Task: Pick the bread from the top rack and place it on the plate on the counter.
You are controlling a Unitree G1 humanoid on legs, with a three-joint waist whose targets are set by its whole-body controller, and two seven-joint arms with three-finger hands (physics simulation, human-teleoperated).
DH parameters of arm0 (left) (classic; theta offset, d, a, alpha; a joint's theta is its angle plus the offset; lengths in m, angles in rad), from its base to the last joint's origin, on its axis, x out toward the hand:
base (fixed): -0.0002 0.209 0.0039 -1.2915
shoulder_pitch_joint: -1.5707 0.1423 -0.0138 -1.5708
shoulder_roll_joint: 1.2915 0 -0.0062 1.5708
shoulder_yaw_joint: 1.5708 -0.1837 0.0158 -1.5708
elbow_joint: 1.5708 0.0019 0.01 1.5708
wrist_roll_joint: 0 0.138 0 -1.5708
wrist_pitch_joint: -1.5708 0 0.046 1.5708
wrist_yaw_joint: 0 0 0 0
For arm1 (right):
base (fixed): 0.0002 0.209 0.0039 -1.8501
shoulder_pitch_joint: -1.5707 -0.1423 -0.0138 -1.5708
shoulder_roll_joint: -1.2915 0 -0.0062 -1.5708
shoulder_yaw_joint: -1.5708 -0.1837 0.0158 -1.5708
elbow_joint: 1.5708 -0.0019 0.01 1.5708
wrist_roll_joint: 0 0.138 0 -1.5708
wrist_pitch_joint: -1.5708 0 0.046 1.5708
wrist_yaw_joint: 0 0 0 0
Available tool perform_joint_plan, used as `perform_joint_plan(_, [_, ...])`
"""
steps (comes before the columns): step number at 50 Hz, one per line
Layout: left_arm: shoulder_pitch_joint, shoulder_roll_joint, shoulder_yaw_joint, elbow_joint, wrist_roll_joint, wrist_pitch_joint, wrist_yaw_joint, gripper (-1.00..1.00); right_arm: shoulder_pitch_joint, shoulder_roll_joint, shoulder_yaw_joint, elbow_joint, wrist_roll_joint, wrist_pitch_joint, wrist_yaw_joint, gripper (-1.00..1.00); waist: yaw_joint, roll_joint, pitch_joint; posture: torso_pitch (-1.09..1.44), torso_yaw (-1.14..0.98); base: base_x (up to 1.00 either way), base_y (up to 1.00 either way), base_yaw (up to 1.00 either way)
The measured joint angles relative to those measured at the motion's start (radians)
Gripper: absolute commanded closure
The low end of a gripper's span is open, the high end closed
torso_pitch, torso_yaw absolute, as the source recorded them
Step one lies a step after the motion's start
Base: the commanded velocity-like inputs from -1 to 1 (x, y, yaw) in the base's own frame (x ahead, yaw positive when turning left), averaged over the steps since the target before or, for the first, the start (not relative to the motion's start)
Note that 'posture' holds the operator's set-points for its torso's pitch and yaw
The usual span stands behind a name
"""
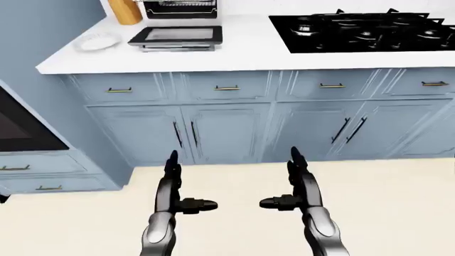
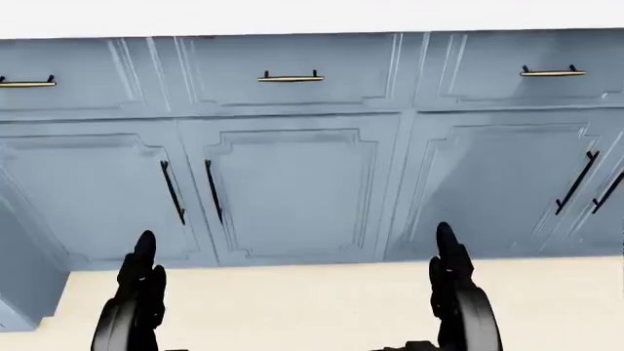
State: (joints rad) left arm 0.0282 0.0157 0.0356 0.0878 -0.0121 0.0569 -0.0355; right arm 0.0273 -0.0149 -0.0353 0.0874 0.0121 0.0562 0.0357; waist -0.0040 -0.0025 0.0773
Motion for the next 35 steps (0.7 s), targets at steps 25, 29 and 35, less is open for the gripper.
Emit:
perform_joint_plan(25, [-0.462,0.138,0.081,-0.600,0.080,0.712,-0.076,-1.00,-0.434,-0.091,-0.042,-0.730,0.010,0.679,0.020,-1.00,0.007,-0.002,-0.068,0.00,0.00,0.00,0.00,0.00])
perform_joint_plan(29, [-0.529,0.180,0.114,-0.648,0.065,0.797,-0.082,-1.00,-0.483,-0.107,-0.052,-0.740,0.023,0.741,0.026,-1.00,0.007,-0.002,-0.055,0.00,0.00,0.00,0.02,0.00])
perform_joint_plan(35, [-0.560,0.231,0.165,-0.776,0.038,0.898,-0.072,-1.00,-0.573,-0.149,-0.103,-0.813,0.072,0.852,0.011,-1.00,0.005,0.002,-0.045,0.00,0.00,0.01,0.02,0.00])
